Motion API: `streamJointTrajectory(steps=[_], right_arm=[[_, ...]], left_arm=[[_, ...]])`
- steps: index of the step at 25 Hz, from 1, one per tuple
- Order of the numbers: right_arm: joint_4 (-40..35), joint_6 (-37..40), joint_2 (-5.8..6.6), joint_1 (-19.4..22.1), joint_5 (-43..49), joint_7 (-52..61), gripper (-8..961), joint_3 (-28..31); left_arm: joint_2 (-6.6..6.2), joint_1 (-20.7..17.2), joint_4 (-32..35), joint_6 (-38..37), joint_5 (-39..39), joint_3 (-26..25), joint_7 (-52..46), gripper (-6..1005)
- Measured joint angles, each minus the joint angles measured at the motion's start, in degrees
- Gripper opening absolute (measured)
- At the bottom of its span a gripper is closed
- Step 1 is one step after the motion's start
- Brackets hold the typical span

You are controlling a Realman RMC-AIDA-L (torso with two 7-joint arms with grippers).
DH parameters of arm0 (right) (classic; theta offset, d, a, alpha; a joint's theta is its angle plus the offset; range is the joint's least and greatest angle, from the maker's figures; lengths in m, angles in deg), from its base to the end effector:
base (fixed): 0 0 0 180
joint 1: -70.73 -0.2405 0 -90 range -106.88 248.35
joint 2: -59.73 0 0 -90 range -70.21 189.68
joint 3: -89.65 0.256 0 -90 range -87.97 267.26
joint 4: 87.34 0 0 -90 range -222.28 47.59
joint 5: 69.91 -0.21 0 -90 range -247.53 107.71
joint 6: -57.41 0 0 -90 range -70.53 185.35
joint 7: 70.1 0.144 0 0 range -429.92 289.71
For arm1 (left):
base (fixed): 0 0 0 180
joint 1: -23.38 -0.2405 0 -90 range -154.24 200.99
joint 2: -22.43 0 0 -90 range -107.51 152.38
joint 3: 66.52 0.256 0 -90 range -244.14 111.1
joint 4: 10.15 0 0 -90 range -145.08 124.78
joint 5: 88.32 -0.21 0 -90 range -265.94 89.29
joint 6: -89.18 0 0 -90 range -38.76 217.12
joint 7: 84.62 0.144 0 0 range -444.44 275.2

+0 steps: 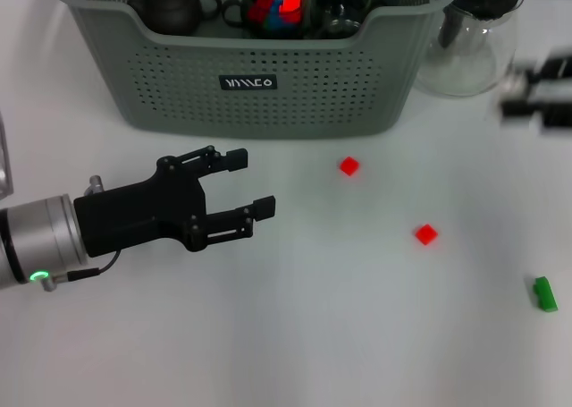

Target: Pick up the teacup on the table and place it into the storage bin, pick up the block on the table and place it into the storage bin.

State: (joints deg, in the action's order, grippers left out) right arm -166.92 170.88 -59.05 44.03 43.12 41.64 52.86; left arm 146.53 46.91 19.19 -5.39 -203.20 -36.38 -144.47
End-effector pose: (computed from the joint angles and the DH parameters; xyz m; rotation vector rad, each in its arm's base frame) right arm 0.1974 0.3026 0.1145 -2.8078 0.6009 0.5855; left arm -0.2805 0.2694 -0.0388 -2.6274 -0.5387 -0.9385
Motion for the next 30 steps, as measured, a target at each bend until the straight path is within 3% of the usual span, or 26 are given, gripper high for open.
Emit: streamJointTrajectory(steps=[6,13,19,24,30], right_arm=[[1.0,-5.3,-1.76,-0.3,-14.7,-0.5,444,2.4],[4.1,-25.1,-1.72,-3.9,-22.1,-0.4,444,-11.6],[7.3,-45.7,-1.44,-11.5,-13.2,1.8,443,-22.1],[18.2,-57.0,-0.60,-21.4,-0.7,6.0,443,-22.1],[32.5,-63.6,0.63,-32.2,10.4,9.0,444,-22.1]], left_arm=[[-0.01,0.4,-0.7,0.0,0.0,0.0,0.0,784],[0.01,0.5,-1.4,0.0,0.3,0.0,0.0,784],[0.10,0.0,-1.4,-0.1,0.3,0.0,0.0,784],[0.09,-0.3,-1.5,-0.4,0.4,0.0,0.0,784],[0.08,0.1,-1.9,-0.4,0.4,0.0,0.0,784]])
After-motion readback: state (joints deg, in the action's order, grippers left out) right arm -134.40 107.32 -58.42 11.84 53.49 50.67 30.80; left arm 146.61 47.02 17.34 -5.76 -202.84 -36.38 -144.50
